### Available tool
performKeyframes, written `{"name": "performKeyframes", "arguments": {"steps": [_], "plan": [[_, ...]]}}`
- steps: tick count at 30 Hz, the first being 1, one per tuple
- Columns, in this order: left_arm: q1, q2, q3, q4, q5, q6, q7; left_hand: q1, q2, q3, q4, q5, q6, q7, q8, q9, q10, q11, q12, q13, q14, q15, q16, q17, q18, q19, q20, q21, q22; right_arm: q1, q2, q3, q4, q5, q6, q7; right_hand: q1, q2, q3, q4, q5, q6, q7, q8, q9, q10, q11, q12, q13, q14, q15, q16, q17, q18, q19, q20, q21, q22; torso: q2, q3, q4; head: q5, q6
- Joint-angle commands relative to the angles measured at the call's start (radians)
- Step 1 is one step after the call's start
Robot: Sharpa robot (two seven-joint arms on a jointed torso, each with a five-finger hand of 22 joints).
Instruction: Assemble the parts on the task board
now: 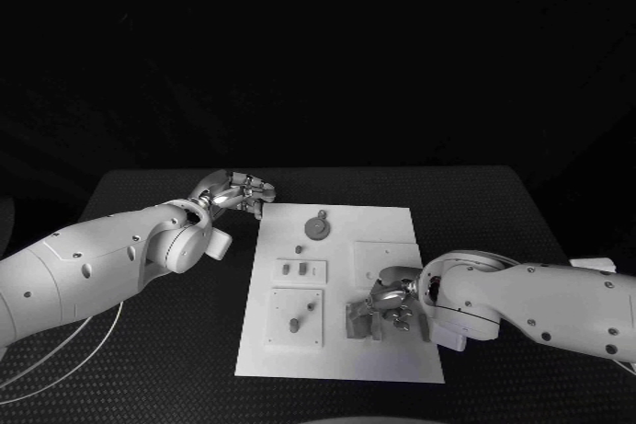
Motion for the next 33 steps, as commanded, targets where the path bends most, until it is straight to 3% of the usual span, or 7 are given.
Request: {"name": "performKeyframes", "arguments": {"steps": [1,11,20,31,33], "plan": [[0.001,0.000,0.001,0.003,0.004,0.011,0.006,-0.002,0.002,-0.004,-0.002,-0.001,0.001,0.002,0.005,-0.001,-0.008,0.000,0.000,-0.001,0.007,0.002,-0.004,0.001,0.045,0.006,-0.001,-0.006,0.001,-0.003,0.001,-0.001,0.001,-0.014,0.019,-0.002,-0.007,0.007,0.052,-0.043,0.003,0.017,0.011,-0.001,0.001,0.005,-0.001,0.004,-0.001,0.002,-0.008,0.005,-0.003,0.015,0.005,-0.001,0.002,0.017,0.001,0.0002,0.0002,0.002,-0.002],[0.001,0.000,0.001,0.003,0.004,0.011,0.006,-0.001,0.002,-0.004,-0.003,-0.001,0.000,0.002,0.005,-0.001,-0.008,0.000,0.000,-0.001,0.007,0.002,-0.004,0.001,0.045,0.006,-0.001,-0.007,0.001,-0.008,0.006,-0.001,0.001,-0.013,0.013,-0.002,-0.016,-0.002,0.055,-0.040,0.003,0.017,0.011,-0.002,0.001,0.003,-0.001,0.002,-0.003,0.001,-0.008,0.006,-0.005,0.015,0.006,-0.002,0.001,0.017,0.000,-0.0003,0.0000,0.002,-0.001],[0.001,-0.001,0.001,0.003,0.004,0.010,0.006,-0.001,0.002,-0.004,-0.002,-0.001,0.000,0.002,0.005,-0.001,-0.008,0.000,0.000,-0.002,0.007,0.002,-0.004,0.002,0.045,0.006,-0.001,-0.007,0.002,-0.010,0.009,-0.001,-0.004,-0.012,0.009,-0.002,-0.042,-0.038,0.061,-0.021,0.003,0.016,0.012,-0.005,0.001,-0.001,-0.001,-0.003,-0.007,-0.001,-0.008,0.006,-0.012,0.015,0.008,-0.003,-0.001,0.016,0.000,-0.0009,0.0006,0.004,-0.002],[0.001,-0.003,0.001,0.004,0.004,0.010,0.006,-0.002,0.002,-0.004,-0.002,-0.001,0.000,0.002,0.005,-0.001,-0.008,0.000,0.000,-0.002,0.007,0.002,-0.004,0.002,0.045,0.006,0.000,-0.007,0.002,-0.012,0.014,-0.001,-0.009,-0.027,-0.003,0.000,-0.108,-0.138,0.083,0.049,0.003,0.008,0.013,-0.013,0.000,-0.015,0.000,-0.017,-0.017,-0.008,-0.008,0.004,-0.031,0.015,0.010,-0.007,-0.007,0.015,0.000,-0.0006,0.0003,0.005,-0.003],[0.001,-0.003,0.001,0.004,0.004,0.009,0.006,-0.002,0.002,-0.004,-0.002,-0.001,-0.001,0.002,0.005,-0.001,-0.008,0.000,0.000,-0.002,0.007,0.002,-0.004,0.002,0.045,0.006,0.000,-0.007,0.002,-0.013,0.014,-0.001,-0.009,-0.027,-0.008,0.001,-0.114,-0.182,0.102,0.074,0.003,0.003,0.014,-0.017,-0.001,-0.023,0.002,-0.026,-0.024,-0.012,-0.007,0.002,-0.038,0.015,0.011,-0.009,-0.010,0.014,0.000,-0.0006,0.0003,0.005,-0.003]]}}
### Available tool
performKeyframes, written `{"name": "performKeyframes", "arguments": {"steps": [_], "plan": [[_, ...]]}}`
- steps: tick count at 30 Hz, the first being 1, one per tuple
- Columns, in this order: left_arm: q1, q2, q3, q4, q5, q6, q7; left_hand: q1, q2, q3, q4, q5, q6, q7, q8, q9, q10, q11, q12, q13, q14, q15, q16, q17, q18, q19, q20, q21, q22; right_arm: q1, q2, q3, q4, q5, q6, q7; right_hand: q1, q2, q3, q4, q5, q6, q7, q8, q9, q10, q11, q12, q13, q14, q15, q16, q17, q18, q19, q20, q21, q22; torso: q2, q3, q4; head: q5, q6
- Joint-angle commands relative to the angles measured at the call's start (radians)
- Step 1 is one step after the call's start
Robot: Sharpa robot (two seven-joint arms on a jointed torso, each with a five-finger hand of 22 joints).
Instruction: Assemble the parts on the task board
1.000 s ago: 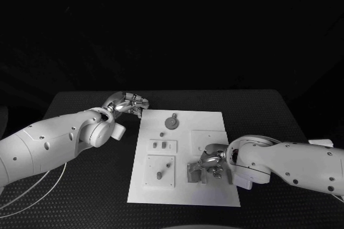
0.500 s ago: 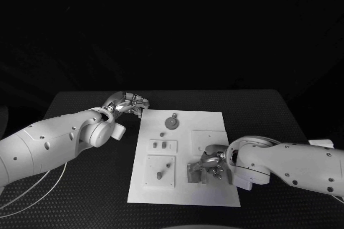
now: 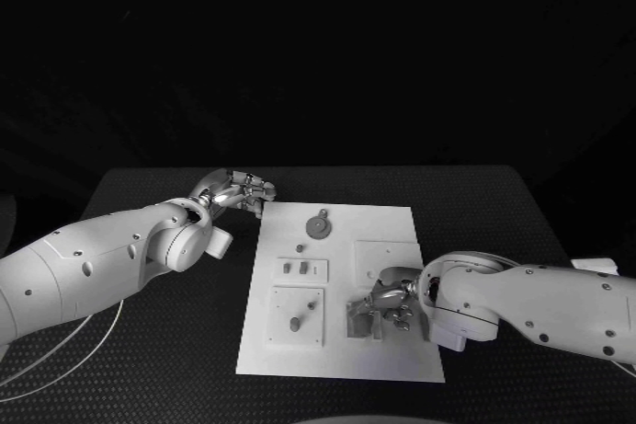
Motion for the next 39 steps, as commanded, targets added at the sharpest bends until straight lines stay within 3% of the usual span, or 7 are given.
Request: {"name": "performKeyframes", "arguments": {"steps": [1,6,22,26,33,35,39], "plan": [[0.001,0.001,0.001,0.003,0.004,0.010,0.007,-0.002,0.002,-0.004,-0.002,-0.001,0.000,0.003,0.005,-0.001,-0.006,-0.002,0.000,-0.001,0.007,0.002,-0.004,0.001,0.045,0.008,-0.002,-0.004,0.001,-0.004,0.004,-0.001,0.001,-0.009,-0.005,0.007,-0.008,-0.055,0.025,0.037,-0.001,-0.009,0.005,-0.010,-0.002,-0.015,0.001,-0.011,-0.006,-0.006,-0.003,0.002,-0.008,0.013,0.004,-0.005,-0.006,0.014,0.000,0.0004,-0.0004,0.000,0.000],[0.001,0.000,0.001,0.003,0.004,0.009,0.007,-0.001,0.003,-0.003,-0.002,-0.001,-0.001,0.004,0.004,-0.002,-0.006,-0.002,0.000,-0.001,0.007,0.002,-0.005,0.002,0.045,0.008,-0.002,-0.004,0.001,-0.004,0.004,-0.001,0.001,-0.007,-0.010,0.007,-0.009,-0.116,0.064,0.099,-0.001,-0.021,0.010,-0.015,0.000,-0.027,0.004,-0.022,-0.014,-0.011,0.000,0.001,-0.016,0.013,0.007,-0.005,-0.007,0.015,0.000,0.0005,-0.0004,0.000,0.000],[0.001,-0.001,0.001,0.002,0.004,0.008,0.008,0.000,0.003,-0.003,-0.002,-0.001,-0.002,0.004,0.004,-0.002,-0.007,-0.002,0.000,-0.001,0.007,0.002,-0.005,0.002,0.045,0.008,-0.002,-0.005,0.002,-0.004,-0.021,-0.001,0.018,-0.030,-0.028,0.034,0.002,-0.124,0.071,0.114,0.000,-0.028,0.012,-0.017,0.003,-0.032,0.006,-0.022,-0.015,-0.013,0.002,0.003,-0.018,0.013,0.006,-0.005,-0.006,0.017,0.000,0.0003,-0.0001,-0.002,0.001],[0.001,0.000,0.001,0.003,0.004,0.008,0.008,0.000,0.003,-0.003,-0.002,-0.001,-0.002,0.004,0.004,-0.002,-0.007,-0.002,0.000,-0.001,0.007,0.002,-0.005,0.002,0.045,0.008,-0.002,-0.005,0.002,0.007,-0.063,-0.001,0.050,-0.049,-0.004,0.035,0.020,-0.110,0.068,0.105,0.000,-0.026,0.011,-0.014,0.007,-0.024,0.005,-0.010,-0.007,-0.006,0.002,0.010,-0.005,0.013,0.008,-0.005,-0.002,0.019,-0.001,0.0001,-0.0005,-0.001,0.001],[0.001,-0.002,0.001,0.004,0.003,0.003,0.010,0.000,0.003,-0.003,-0.002,-0.001,-0.001,0.004,0.004,-0.002,-0.006,-0.002,0.001,-0.001,0.007,0.002,-0.005,0.002,0.045,0.009,-0.002,-0.005,0.002,0.085,-0.128,0.000,0.057,-0.054,0.036,0.042,0.050,-0.058,0.033,0.055,0.000,-0.012,0.005,0.002,0.027,-0.001,-0.001,0.025,0.015,0.009,-0.004,0.027,0.021,0.013,0.010,-0.009,0.010,0.020,-0.001,-0.0004,-0.0022,-0.007,0.007],[0.001,-0.002,0.001,0.002,0.003,0.003,0.010,0.000,0.003,-0.003,-0.002,-0.001,-0.001,0.004,0.004,-0.002,-0.006,-0.002,0.001,-0.001,0.007,0.002,-0.005,0.002,0.045,0.009,-0.002,-0.005,0.002,0.113,-0.138,-0.001,0.040,-0.057,0.082,0.040,0.063,-0.024,0.019,0.021,0.000,-0.011,0.004,0.004,0.033,0.008,-0.001,0.034,0.020,0.012,-0.004,0.032,0.028,0.013,0.008,-0.009,0.013,0.021,-0.001,-0.0007,-0.0026,-0.007,0.010],[0.001,0.000,0.001,0.002,0.003,0.003,0.010,0.001,0.003,-0.003,-0.002,-0.001,-0.001,0.004,0.004,-0.002,-0.005,-0.002,0.001,-0.001,0.007,0.002,-0.005,0.002,0.045,0.009,-0.002,-0.005,0.002,0.137,-0.157,-0.001,0.003,-0.081,0.135,0.035,0.087,0.023,0.004,-0.036,-0.001,-0.009,0.004,0.006,0.039,0.015,-0.001,0.038,0.020,0.013,-0.003,0.035,0.030,0.013,0.005,-0.008,0.017,0.020,-0.002,0.0001,-0.0025,-0.017,0.016]]}}
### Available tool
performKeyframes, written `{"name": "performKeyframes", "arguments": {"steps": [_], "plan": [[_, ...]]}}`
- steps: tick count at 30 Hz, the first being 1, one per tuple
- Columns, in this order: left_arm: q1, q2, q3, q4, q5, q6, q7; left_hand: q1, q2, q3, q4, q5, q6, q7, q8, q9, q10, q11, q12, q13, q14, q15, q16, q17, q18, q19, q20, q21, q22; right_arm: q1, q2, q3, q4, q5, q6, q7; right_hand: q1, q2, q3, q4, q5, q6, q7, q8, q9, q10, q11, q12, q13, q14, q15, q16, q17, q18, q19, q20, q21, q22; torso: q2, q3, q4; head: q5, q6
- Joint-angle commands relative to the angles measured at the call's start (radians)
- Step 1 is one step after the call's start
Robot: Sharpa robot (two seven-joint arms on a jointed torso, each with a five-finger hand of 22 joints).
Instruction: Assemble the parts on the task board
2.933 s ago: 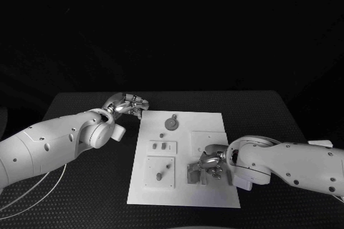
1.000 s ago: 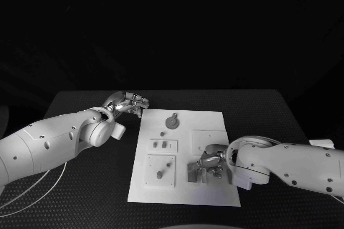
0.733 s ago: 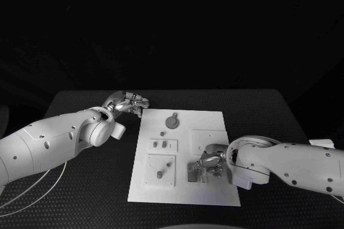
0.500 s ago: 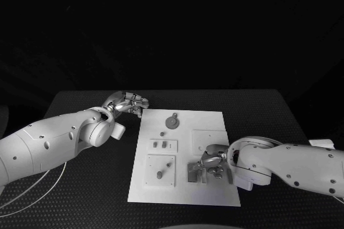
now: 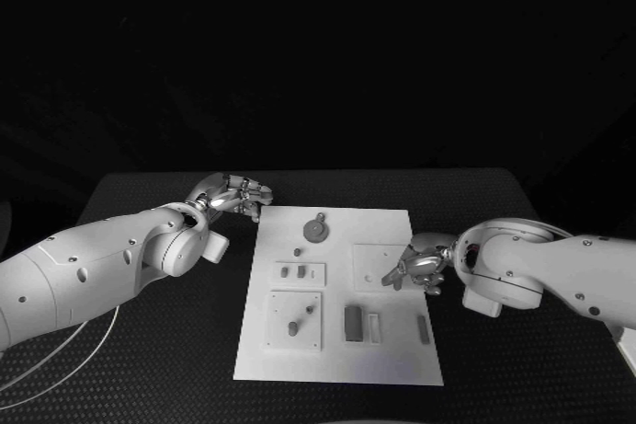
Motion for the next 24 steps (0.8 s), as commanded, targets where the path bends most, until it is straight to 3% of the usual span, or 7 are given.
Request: {"name": "performKeyframes", "arguments": {"steps": [1,5,7,11,16,24], "plan": [[0.001,0.002,0.001,0.003,0.003,0.003,0.009,0.001,0.003,-0.003,-0.002,-0.001,-0.001,0.004,0.004,-0.001,-0.006,-0.002,0.001,-0.001,0.007,0.002,-0.005,0.002,0.045,0.005,0.001,-0.005,0.001,0.013,-0.018,0.000,-0.035,-0.047,0.136,-0.007,0.015,0.030,-0.008,-0.037,-0.001,0.009,-0.001,0.004,0.004,0.008,-0.001,0.003,0.000,0.008,-0.001,0.006,0.001,0.013,-0.007,-0.003,0.006,0.020,0.000,0.0002,0.0008,-0.008,0.007],[0.001,0.003,0.000,0.004,0.003,0.003,0.007,0.001,0.002,-0.003,-0.002,-0.001,0.000,0.004,0.005,-0.001,-0.006,-0.002,0.001,-0.001,0.008,0.002,-0.005,0.002,0.045,0.005,0.001,-0.005,0.001,0.022,-0.038,-0.001,-0.043,-0.124,0.265,-0.032,0.019,0.062,-0.018,-0.076,-0.001,0.005,0.001,0.000,0.005,0.002,0.001,-0.006,-0.007,0.000,0.001,0.003,-0.013,0.013,-0.014,0.001,0.005,0.019,0.002,0.0012,0.0032,-0.011,0.012],[0.001,0.002,0.000,0.004,0.003,0.003,0.006,0.001,0.002,-0.003,-0.002,-0.001,0.000,0.004,0.005,-0.001,-0.006,-0.002,0.001,-0.001,0.008,0.002,-0.005,0.002,0.045,0.005,0.001,-0.005,0.001,0.022,-0.040,-0.001,-0.036,-0.158,0.287,-0.034,0.016,0.069,-0.021,-0.084,-0.001,0.004,0.002,-0.002,0.004,-0.005,0.003,-0.015,-0.013,-0.006,0.002,0.000,-0.024,0.013,-0.019,0.003,0.004,0.019,0.002,0.0020,0.0024,-0.012,0.013],[0.001,0.004,0.000,0.004,0.003,0.002,0.007,0.001,0.002,-0.003,-0.002,-0.001,0.000,0.004,0.005,-0.001,-0.005,-0.002,0.001,-0.001,0.008,0.002,-0.005,0.002,0.045,0.006,0.001,-0.005,0.001,0.022,-0.051,-0.001,-0.019,-0.207,0.279,-0.034,0.007,0.070,-0.025,-0.086,-0.001,0.005,0.003,-0.003,0.004,-0.011,0.004,-0.021,-0.017,-0.013,0.004,-0.004,-0.033,0.013,-0.024,0.007,0.002,0.019,0.001,0.0011,-0.0011,-0.014,0.013],[0.001,0.005,0.000,0.004,0.003,0.004,0.006,0.001,0.002,-0.003,-0.002,-0.001,0.000,0.004,0.005,-0.001,-0.005,-0.002,0.002,-0.001,0.008,0.002,-0.005,0.002,0.045,0.006,0.001,-0.005,0.002,0.013,-0.069,-0.001,0.000,-0.234,0.278,-0.034,-0.006,0.064,-0.029,-0.082,-0.001,0.012,0.001,-0.001,0.005,-0.012,0.003,-0.022,-0.018,-0.014,0.004,-0.004,-0.034,0.013,-0.027,0.009,0.001,0.019,0.001,0.0007,0.0006,-0.020,0.010],[0.001,0.004,0.000,0.004,0.003,0.005,0.005,0.001,0.002,-0.003,-0.002,-0.001,0.001,0.004,0.005,-0.001,-0.005,-0.002,0.002,-0.001,0.008,0.001,-0.005,0.002,0.045,0.006,0.001,-0.005,0.002,-0.036,-0.075,-0.001,0.004,-0.279,0.285,-0.034,-0.020,0.056,-0.028,-0.071,-0.001,0.019,-0.001,0.000,0.006,-0.010,0.001,-0.021,-0.018,-0.015,0.003,-0.003,-0.035,0.013,-0.029,0.011,0.001,0.019,0.002,0.0009,0.0016,-0.020,0.009]]}}
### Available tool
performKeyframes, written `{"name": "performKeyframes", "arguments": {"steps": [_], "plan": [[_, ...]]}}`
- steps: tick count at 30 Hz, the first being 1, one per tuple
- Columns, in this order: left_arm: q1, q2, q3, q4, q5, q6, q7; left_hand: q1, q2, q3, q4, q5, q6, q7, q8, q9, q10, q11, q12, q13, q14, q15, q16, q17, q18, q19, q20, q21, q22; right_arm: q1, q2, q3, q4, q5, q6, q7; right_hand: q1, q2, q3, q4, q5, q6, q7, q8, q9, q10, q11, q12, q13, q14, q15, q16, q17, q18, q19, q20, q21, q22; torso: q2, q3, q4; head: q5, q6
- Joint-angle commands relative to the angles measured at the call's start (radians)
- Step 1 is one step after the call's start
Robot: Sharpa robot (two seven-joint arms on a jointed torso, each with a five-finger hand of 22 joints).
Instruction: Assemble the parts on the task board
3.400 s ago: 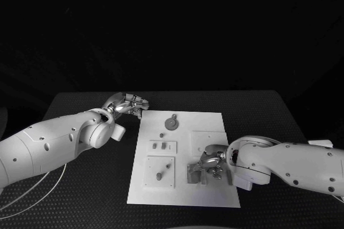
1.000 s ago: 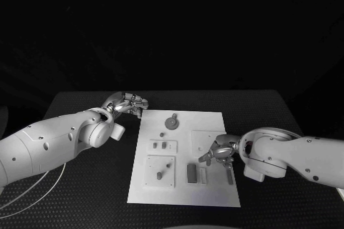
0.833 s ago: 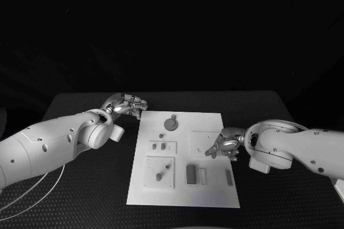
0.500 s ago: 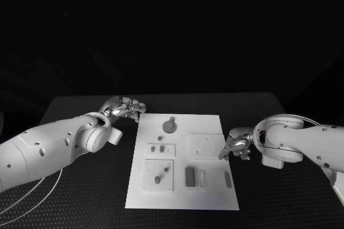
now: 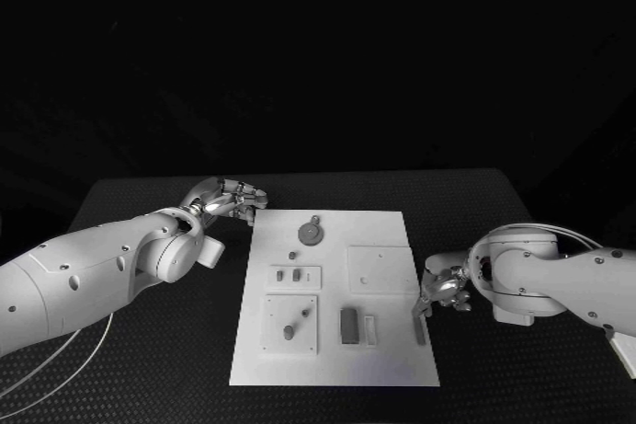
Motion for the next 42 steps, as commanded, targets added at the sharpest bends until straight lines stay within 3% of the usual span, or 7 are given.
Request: {"name": "performKeyframes", "arguments": {"steps": [1,10,18,29,34,36,42], "plan": [[0.001,0.001,0.001,0.002,0.003,0.005,0.006,0.001,0.002,-0.003,-0.002,-0.001,0.001,0.004,0.005,-0.001,-0.006,-0.001,0.002,-0.001,0.008,0.001,-0.005,0.002,0.045,0.008,0.000,-0.005,0.001,-0.020,0.000,-0.001,-0.002,-0.071,0.039,-0.004,-0.013,-0.003,0.001,0.011,-0.001,0.010,0.003,0.000,0.002,-0.006,-0.003,-0.006,-0.001,-0.006,-0.002,-0.002,-0.002,0.012,-0.004,0.001,0.001,0.019,0.001,0.0001,0.0016,-0.001,0.000],[0.001,0.000,0.001,0.002,0.003,0.006,0.007,0.001,0.001,-0.003,-0.002,-0.001,0.001,0.004,0.005,-0.001,-0.006,-0.001,0.002,-0.001,0.008,0.001,-0.005,0.002,0.045,0.008,0.000,-0.006,0.002,-0.041,0.003,-0.001,-0.003,-0.081,0.047,-0.005,-0.022,-0.006,0.004,0.022,-0.001,0.015,0.001,0.000,0.002,-0.003,-0.004,-0.001,0.002,-0.004,-0.003,0.000,0.001,0.012,-0.004,0.000,0.001,0.019,0.000,-0.0008,0.0009,-0.002,-0.004],[0.001,-0.003,0.001,0.004,0.003,0.007,0.007,0.001,0.002,-0.003,-0.001,-0.001,0.001,0.003,0.005,-0.001,-0.006,-0.001,0.002,-0.001,0.008,0.001,-0.005,0.002,0.045,0.008,0.000,-0.006,0.002,-0.091,0.020,-0.001,-0.014,-0.090,0.034,-0.004,-0.027,-0.008,0.006,0.028,-0.001,0.017,0.000,0.000,0.002,-0.002,-0.005,0.000,0.002,-0.004,-0.004,0.001,0.001,0.012,-0.004,0.000,0.002,0.019,0.002,0.0010,0.0028,0.002,-0.007],[0.001,-0.006,0.001,0.005,0.003,0.007,0.007,0.000,0.002,-0.003,-0.001,-0.001,0.001,0.004,0.005,-0.001,-0.006,-0.001,0.002,-0.001,0.008,0.001,-0.005,0.002,0.045,0.008,0.000,-0.006,0.002,-0.118,0.050,0.000,-0.024,-0.142,0.008,-0.002,-0.027,-0.013,0.011,0.032,-0.001,0.016,0.000,-0.002,0.001,-0.004,-0.006,-0.003,0.000,-0.006,-0.005,0.000,-0.004,0.012,-0.004,-0.002,0.002,0.019,0.001,0.0002,0.0009,0.005,-0.013],[0.001,-0.006,0.001,0.005,0.003,0.008,0.008,0.000,0.002,-0.003,-0.001,-0.001,0.001,0.004,0.005,-0.001,-0.006,-0.001,0.002,-0.001,0.008,0.001,-0.005,0.002,0.045,0.008,0.000,-0.006,0.002,-0.125,0.067,0.000,-0.026,-0.156,-0.006,-0.001,0.006,0.018,0.022,0.002,-0.001,0.017,0.000,-0.003,0.002,-0.005,-0.006,-0.006,-0.002,-0.008,-0.005,0.001,-0.008,0.012,-0.005,-0.003,0.005,0.020,0.001,0.0004,0.0017,0.006,-0.014],[0.001,-0.006,0.001,0.005,0.003,0.008,0.007,0.000,0.002,-0.003,0.000,-0.001,0.001,0.004,0.005,-0.001,-0.006,-0.001,0.002,-0.001,0.008,0.001,-0.006,0.002,0.045,0.008,0.000,-0.007,0.002,-0.126,0.072,0.000,-0.030,-0.171,-0.013,-0.001,0.021,0.045,0.026,-0.013,-0.001,0.017,0.001,-0.004,0.002,-0.006,-0.005,-0.007,-0.004,-0.008,-0.005,0.001,-0.010,0.012,-0.005,-0.003,0.006,0.020,0.001,0.0004,0.0023,0.007,-0.014],[0.001,-0.008,0.001,0.005,0.003,0.008,0.006,0.000,0.002,-0.003,0.000,-0.001,0.001,0.004,0.005,-0.001,-0.006,-0.001,0.002,-0.001,0.008,0.002,-0.006,0.002,0.045,0.008,0.000,-0.007,0.002,-0.126,0.082,0.000,-0.033,-0.240,-0.039,0.000,0.059,0.055,0.035,-0.022,-0.001,0.004,0.004,-0.011,0.000,-0.014,-0.003,-0.017,-0.011,-0.015,-0.004,-0.002,-0.022,0.012,-0.009,-0.004,0.007,0.020,0.001,-0.0002,0.0027,0.008,-0.016]]}}
